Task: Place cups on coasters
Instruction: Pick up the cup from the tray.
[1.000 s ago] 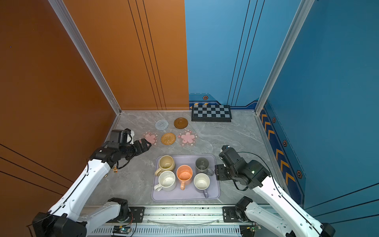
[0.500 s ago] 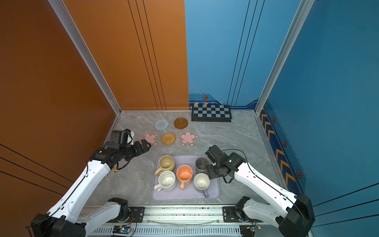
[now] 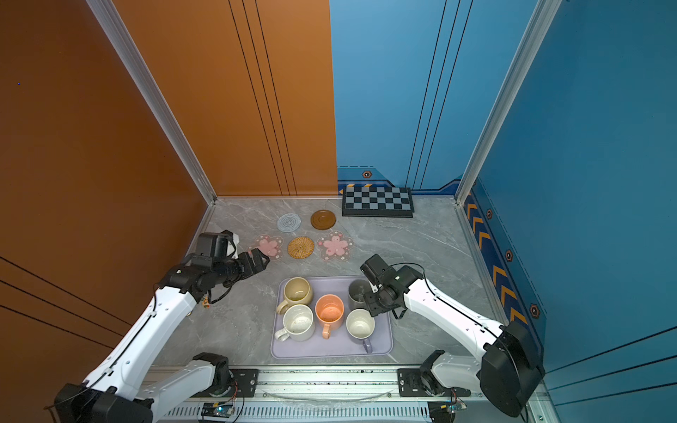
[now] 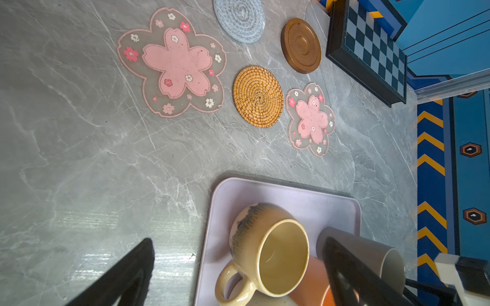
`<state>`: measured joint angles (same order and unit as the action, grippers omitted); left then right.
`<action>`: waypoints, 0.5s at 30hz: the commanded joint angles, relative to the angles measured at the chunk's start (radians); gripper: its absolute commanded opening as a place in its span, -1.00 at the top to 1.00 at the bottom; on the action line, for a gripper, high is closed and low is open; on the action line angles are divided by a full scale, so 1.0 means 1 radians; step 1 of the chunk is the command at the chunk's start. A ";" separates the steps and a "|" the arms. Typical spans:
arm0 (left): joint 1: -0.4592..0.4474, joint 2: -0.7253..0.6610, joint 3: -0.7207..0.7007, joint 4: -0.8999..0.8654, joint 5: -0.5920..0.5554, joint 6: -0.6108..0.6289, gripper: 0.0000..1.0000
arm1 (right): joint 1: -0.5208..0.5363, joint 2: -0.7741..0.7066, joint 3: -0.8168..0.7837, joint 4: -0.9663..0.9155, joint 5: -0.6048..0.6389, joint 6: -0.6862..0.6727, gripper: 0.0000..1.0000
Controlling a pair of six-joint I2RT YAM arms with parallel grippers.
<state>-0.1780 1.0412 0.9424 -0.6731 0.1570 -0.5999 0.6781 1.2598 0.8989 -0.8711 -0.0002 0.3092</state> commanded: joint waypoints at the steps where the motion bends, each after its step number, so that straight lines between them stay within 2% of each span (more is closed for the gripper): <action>1: -0.005 -0.010 -0.012 -0.019 -0.026 -0.003 -1.00 | -0.008 0.017 -0.018 0.053 -0.017 -0.013 -0.04; 5: -0.006 -0.006 -0.008 -0.019 -0.023 -0.004 -1.00 | -0.006 0.021 -0.025 0.083 -0.043 -0.003 0.08; 10: -0.005 -0.012 -0.012 -0.019 -0.021 -0.002 -0.99 | 0.016 0.041 -0.041 0.127 -0.058 0.021 0.12; 15: -0.005 -0.020 -0.017 -0.020 -0.017 -0.002 -1.00 | 0.061 0.061 -0.033 0.130 -0.033 0.021 0.32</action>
<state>-0.1780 1.0412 0.9424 -0.6731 0.1570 -0.5999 0.7143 1.3090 0.8703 -0.7692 -0.0414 0.3183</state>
